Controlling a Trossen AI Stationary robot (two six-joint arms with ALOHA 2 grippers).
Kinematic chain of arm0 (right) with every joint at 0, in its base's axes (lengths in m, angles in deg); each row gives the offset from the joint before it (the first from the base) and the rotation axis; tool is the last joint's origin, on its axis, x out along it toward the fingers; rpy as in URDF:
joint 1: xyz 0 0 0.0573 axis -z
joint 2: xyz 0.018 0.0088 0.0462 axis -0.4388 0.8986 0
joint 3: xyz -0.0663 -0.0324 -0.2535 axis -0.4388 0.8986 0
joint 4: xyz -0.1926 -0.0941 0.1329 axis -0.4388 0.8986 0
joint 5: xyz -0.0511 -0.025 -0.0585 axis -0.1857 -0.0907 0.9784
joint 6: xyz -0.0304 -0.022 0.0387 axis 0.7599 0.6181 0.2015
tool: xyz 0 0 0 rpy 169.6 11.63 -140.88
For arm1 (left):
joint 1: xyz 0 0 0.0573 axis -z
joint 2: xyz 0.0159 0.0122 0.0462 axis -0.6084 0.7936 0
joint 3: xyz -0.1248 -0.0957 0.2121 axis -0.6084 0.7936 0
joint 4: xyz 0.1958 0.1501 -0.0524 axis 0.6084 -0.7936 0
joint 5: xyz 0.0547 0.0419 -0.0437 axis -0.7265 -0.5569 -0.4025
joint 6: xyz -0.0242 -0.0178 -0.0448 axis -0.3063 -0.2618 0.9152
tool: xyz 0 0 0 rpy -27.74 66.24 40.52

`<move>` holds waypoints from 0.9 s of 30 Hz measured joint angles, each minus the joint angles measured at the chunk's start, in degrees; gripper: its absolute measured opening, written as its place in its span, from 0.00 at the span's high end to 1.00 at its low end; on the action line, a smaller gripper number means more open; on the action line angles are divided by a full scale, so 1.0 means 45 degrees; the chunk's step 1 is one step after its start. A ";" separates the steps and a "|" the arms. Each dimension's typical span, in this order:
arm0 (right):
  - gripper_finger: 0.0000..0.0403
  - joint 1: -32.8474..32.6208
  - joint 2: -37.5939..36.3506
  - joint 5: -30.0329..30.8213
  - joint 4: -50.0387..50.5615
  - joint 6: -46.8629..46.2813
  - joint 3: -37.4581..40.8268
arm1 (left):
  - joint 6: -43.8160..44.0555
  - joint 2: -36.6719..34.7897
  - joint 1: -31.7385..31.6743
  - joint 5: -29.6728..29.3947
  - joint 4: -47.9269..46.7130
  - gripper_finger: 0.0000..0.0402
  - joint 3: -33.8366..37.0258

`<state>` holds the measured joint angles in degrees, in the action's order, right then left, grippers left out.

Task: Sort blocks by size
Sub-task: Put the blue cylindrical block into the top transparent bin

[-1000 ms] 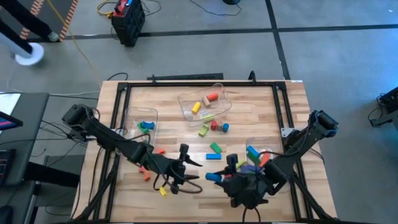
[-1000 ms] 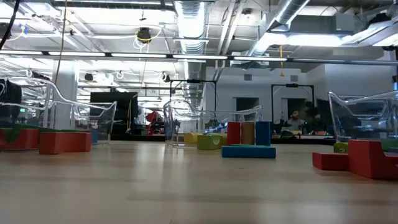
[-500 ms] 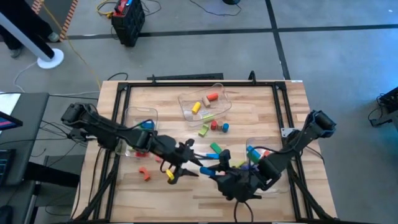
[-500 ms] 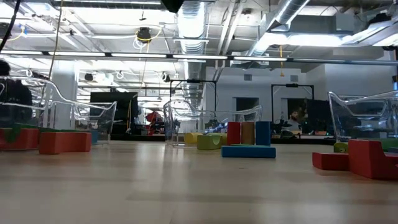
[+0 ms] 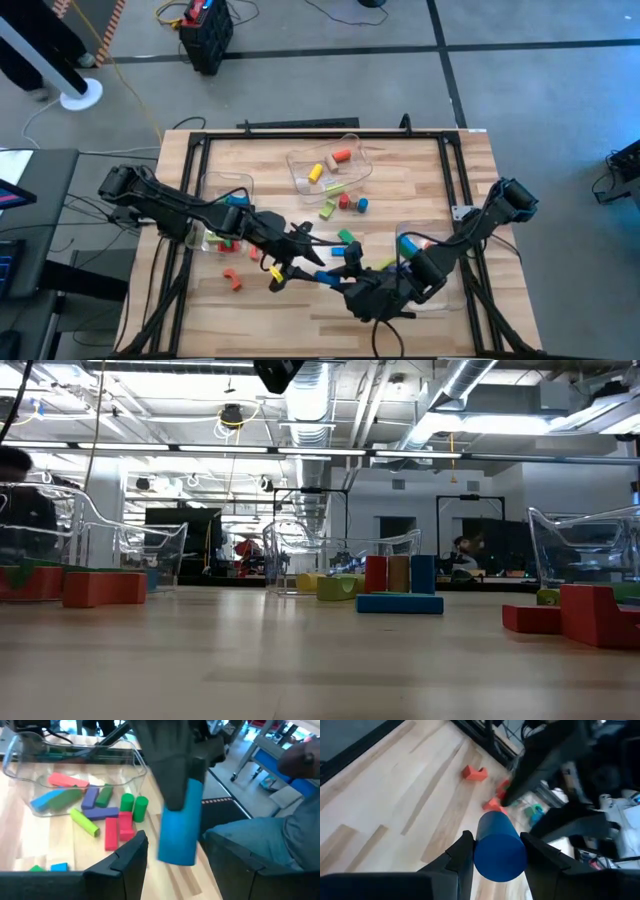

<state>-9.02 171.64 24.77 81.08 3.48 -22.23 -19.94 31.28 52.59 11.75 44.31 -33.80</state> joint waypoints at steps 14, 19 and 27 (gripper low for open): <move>0.59 0.0528 0.0000 -0.0367 -0.0978 0.0640 -0.0005 | 0.0174 0.0174 0.0039 0.0274 -0.0138 0.52 -0.0005; 0.59 0.0647 0.0000 -0.0379 -0.0915 0.0481 -0.0005 | 0.0015 0.0413 0.0063 0.0283 -0.0110 0.54 -0.0010; 0.59 0.0651 0.0000 -0.0391 -0.0812 0.0363 -0.0005 | -0.0393 0.0398 0.0068 0.0274 -0.0099 0.66 -0.0010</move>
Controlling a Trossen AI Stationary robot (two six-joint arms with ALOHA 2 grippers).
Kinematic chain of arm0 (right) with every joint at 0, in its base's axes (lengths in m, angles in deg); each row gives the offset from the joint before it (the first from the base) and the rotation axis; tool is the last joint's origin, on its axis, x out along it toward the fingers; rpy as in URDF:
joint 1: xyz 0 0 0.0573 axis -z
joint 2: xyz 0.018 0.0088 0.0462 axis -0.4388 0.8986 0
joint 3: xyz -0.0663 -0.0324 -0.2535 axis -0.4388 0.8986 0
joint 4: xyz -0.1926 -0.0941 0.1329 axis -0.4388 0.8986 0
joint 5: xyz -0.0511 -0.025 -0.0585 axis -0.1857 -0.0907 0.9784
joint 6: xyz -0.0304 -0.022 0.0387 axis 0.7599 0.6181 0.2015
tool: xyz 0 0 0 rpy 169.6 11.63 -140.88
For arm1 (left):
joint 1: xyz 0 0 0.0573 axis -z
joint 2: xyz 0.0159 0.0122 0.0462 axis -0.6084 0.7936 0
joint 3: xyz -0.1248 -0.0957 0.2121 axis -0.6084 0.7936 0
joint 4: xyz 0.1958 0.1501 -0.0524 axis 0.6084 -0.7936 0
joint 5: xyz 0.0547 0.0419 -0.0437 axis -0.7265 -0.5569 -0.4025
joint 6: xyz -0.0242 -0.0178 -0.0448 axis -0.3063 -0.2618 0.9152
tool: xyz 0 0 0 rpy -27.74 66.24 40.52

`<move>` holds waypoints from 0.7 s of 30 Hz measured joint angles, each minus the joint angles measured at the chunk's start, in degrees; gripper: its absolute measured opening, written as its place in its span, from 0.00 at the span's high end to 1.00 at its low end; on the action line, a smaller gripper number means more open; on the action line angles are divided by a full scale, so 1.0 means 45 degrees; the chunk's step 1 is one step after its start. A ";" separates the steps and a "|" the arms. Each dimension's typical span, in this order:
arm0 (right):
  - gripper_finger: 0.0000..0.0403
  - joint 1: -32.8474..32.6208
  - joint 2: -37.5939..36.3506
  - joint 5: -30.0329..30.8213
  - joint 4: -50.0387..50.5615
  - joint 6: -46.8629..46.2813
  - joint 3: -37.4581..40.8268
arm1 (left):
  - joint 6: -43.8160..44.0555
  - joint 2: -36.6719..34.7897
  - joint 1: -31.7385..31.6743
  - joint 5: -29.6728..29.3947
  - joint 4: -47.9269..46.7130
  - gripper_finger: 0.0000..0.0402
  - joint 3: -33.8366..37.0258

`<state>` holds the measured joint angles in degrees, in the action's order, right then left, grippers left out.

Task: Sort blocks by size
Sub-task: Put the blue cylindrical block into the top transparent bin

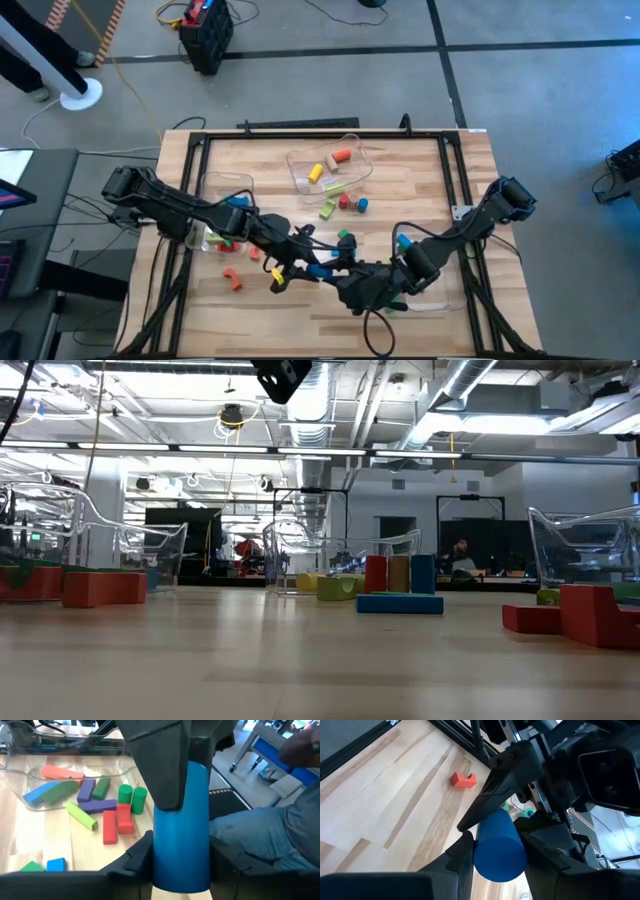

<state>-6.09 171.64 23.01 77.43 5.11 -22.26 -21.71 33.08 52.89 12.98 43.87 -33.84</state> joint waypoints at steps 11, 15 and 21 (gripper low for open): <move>0.57 0.0004 -0.0001 -0.0019 0.0376 -0.0404 0.0000 | -0.0087 0.0000 -0.0005 0.0017 -0.0176 0.69 0.0000; 0.52 0.0067 -0.0004 0.0205 0.0718 -0.0991 0.0000 | -0.0096 0.0000 -0.0005 0.0076 -0.0300 0.69 0.0000; 0.44 -0.0031 -0.0010 0.1199 0.1506 -0.1659 0.0015 | -0.0179 0.0000 0.0019 0.0085 -0.0787 0.69 0.0000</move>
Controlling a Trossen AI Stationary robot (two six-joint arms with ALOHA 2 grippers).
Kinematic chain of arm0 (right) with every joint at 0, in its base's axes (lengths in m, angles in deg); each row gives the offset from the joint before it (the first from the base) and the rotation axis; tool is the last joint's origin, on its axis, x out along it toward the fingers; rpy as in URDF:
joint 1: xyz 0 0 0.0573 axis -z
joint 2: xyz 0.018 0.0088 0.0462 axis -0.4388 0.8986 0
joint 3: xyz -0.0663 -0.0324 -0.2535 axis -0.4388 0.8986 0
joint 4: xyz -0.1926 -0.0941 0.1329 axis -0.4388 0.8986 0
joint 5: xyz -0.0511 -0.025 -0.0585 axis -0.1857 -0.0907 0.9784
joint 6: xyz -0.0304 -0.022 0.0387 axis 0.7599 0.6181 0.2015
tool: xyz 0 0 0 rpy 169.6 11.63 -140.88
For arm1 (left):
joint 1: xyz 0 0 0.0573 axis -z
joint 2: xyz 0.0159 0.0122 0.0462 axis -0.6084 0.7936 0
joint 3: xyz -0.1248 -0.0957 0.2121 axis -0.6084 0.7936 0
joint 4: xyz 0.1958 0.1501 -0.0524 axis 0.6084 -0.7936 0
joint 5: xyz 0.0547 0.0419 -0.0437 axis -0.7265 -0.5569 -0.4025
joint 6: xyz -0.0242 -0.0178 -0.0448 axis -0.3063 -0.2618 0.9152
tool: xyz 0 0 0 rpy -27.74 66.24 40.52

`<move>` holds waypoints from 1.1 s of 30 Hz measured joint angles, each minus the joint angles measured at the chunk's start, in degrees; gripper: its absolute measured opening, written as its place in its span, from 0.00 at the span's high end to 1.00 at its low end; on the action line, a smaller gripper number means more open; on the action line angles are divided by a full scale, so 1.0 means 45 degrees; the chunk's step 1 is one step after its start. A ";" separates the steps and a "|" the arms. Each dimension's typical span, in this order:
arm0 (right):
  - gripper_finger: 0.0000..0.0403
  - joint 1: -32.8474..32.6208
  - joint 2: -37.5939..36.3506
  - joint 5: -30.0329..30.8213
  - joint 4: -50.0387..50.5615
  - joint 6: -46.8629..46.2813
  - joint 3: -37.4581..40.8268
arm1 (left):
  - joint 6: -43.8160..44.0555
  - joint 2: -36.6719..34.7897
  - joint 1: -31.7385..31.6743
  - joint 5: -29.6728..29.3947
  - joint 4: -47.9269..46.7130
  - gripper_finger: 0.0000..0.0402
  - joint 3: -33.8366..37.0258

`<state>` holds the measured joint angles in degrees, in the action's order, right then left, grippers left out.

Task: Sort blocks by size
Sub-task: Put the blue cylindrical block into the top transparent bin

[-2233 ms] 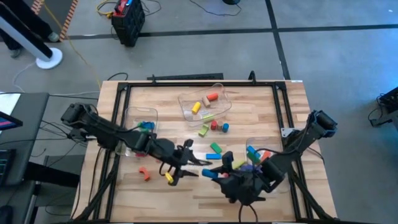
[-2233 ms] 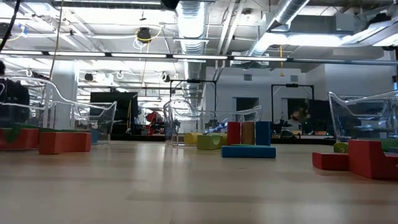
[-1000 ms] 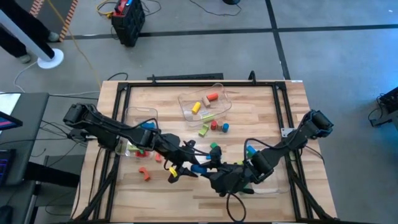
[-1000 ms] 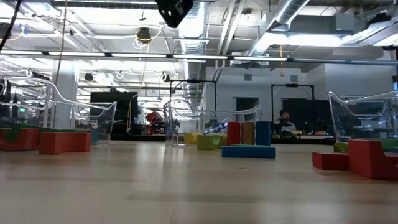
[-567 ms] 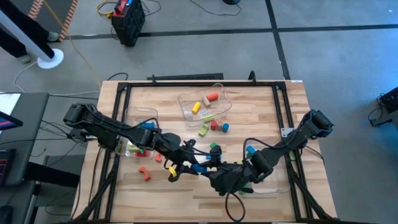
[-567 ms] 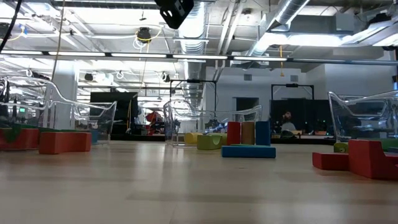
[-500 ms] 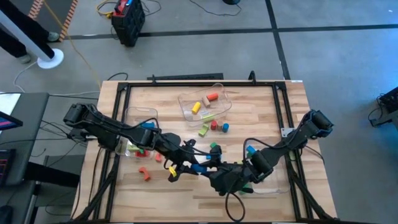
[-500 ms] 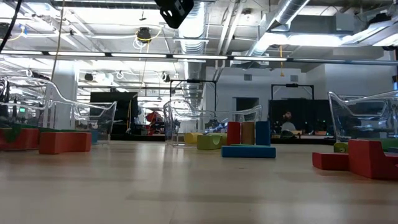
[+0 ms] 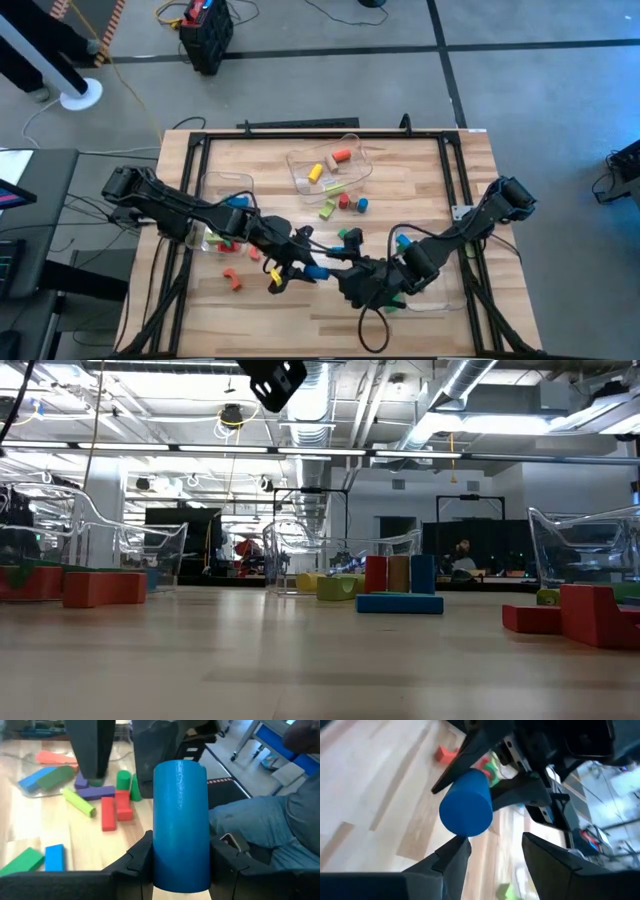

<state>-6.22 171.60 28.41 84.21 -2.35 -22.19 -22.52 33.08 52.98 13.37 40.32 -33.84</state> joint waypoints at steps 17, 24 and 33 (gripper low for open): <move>0.42 -0.0973 -0.0003 0.0564 0.2639 -0.3844 0.0000 | -0.0593 0.0000 -0.0828 -0.2107 -0.1743 0.69 0.0000; 0.42 -0.1513 -0.0005 0.0555 0.3632 -0.5667 0.0000 | -0.1174 -0.0005 -0.2194 -0.2540 -0.1865 0.69 0.0000; 0.42 -0.2103 -0.0014 0.0544 0.3621 -0.7040 0.1034 | -0.2082 -0.0005 -0.4812 -0.2579 -0.2320 0.69 0.0000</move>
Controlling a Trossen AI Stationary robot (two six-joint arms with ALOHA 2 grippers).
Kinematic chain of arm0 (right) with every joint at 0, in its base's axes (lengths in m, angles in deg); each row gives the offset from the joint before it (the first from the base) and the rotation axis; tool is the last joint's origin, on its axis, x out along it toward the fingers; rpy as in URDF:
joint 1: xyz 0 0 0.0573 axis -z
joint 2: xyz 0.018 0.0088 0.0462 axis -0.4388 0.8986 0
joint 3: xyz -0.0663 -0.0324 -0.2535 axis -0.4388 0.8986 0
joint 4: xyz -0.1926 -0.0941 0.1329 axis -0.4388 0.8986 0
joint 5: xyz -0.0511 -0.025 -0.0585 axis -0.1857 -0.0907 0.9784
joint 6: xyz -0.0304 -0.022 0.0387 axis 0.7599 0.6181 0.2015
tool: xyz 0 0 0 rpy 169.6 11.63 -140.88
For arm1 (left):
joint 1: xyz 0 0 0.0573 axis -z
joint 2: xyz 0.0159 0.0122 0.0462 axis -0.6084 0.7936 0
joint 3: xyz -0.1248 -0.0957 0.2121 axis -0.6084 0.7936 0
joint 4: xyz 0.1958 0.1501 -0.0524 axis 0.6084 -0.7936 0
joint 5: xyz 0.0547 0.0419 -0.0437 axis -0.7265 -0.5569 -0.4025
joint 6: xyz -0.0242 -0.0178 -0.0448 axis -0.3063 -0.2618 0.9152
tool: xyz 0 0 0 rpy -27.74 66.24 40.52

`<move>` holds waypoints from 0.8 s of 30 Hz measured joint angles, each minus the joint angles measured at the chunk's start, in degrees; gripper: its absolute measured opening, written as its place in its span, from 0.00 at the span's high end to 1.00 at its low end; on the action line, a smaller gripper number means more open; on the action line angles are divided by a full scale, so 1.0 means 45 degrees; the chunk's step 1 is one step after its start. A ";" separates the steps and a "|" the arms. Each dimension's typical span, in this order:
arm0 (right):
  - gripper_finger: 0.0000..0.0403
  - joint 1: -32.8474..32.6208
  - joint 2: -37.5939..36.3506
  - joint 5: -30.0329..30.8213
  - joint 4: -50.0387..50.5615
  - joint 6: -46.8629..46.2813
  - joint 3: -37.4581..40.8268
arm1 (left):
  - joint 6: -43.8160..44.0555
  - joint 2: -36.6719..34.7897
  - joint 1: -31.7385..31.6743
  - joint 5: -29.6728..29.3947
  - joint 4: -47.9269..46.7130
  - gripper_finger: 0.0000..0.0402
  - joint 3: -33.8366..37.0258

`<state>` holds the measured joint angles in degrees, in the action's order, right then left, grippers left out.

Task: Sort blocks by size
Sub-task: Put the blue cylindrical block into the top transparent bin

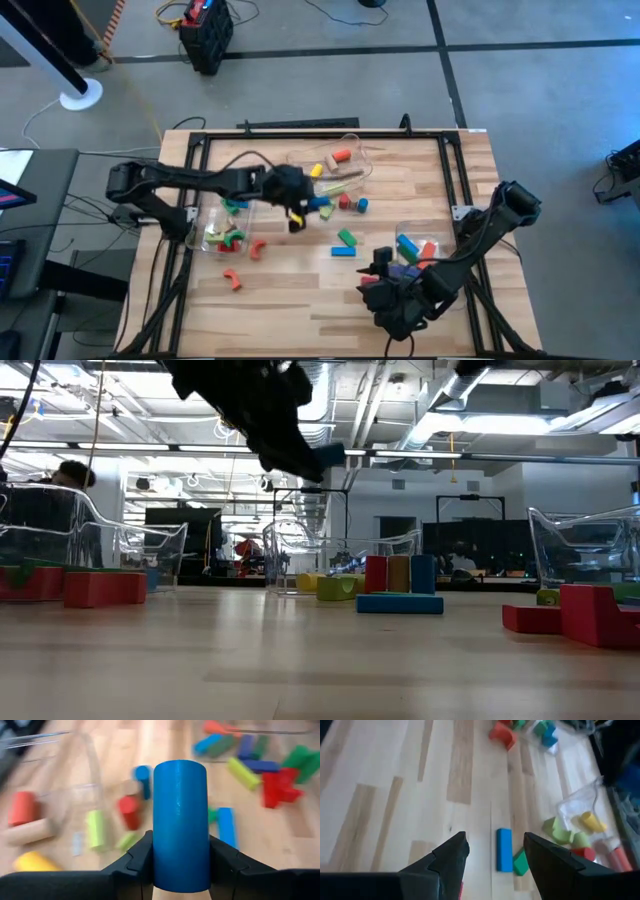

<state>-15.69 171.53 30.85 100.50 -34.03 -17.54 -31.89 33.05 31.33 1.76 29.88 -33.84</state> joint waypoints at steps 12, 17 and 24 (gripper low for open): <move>0.42 0.0036 0.0004 0.0151 -0.0863 -0.0695 0.1050 | -0.0689 0.0608 -0.3888 0.1684 0.0247 0.69 -0.0005; 0.42 0.0039 0.0004 0.0777 -0.1262 -0.0063 0.1049 | -0.1127 0.1062 -0.4523 0.1963 0.0185 0.69 -0.0095; 0.42 0.0077 0.0004 0.1660 -0.1425 0.0248 0.1050 | -0.2233 0.1560 -0.4826 0.2048 0.0460 0.69 -0.0138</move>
<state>-15.34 171.56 38.32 94.09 -32.91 -12.81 -41.94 40.07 9.61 10.98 31.95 -34.46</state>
